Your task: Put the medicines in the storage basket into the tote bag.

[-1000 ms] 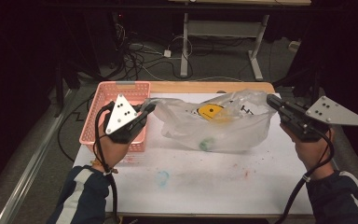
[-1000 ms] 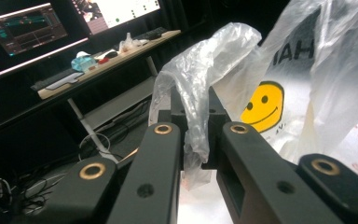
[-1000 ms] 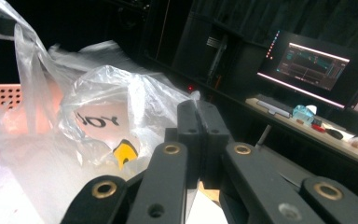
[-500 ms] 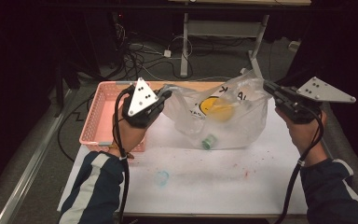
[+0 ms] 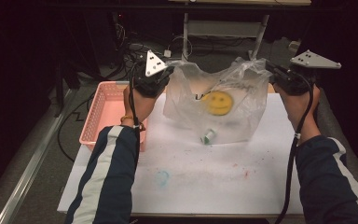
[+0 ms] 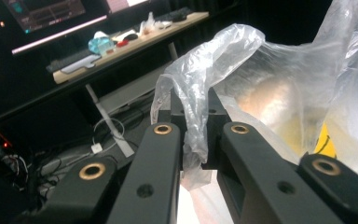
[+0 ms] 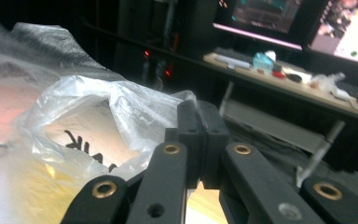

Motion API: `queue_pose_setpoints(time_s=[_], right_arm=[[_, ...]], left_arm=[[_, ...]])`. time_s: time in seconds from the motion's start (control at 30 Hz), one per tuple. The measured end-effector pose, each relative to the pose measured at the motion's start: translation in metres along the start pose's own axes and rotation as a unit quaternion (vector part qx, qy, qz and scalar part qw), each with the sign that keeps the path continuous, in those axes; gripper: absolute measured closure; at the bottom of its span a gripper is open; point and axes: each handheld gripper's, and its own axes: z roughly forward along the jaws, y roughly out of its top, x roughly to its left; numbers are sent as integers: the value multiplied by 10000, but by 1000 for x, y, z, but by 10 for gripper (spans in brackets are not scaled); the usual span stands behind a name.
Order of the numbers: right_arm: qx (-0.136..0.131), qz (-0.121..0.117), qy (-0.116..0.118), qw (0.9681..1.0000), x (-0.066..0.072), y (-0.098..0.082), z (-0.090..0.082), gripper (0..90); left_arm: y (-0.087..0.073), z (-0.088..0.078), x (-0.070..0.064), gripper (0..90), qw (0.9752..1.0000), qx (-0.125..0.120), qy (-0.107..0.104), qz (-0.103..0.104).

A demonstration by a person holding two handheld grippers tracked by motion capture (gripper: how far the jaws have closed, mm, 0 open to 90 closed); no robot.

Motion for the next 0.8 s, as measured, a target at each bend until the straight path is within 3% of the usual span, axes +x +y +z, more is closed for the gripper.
queue_pose_setpoints(time_s=[0.13, 0.43, 0.53, 0.6, 0.8], right_arm=[[203, 65, -261, 9994, -12, -3, 17, 900], [463, 401, -537, 9967, -36, -17, 34, 900], [542, 388, -620, 9958, -41, -21, 37, 900], [550, 362, -639, 9958, -43, -21, 38, 900], [469, 84, -865, 9951, -42, -12, 39, 900]], left_arm=[[1, 16, 5, 857, 9998, 104, 158, -50], [-3, 45, 13, 847, 9971, 516, 547, -73], [-3, 49, 18, 830, 9968, 541, 576, -139], [-1, 51, 18, 823, 9966, 465, 685, -22], [24, 50, 20, 824, 9959, 367, 831, 1]])
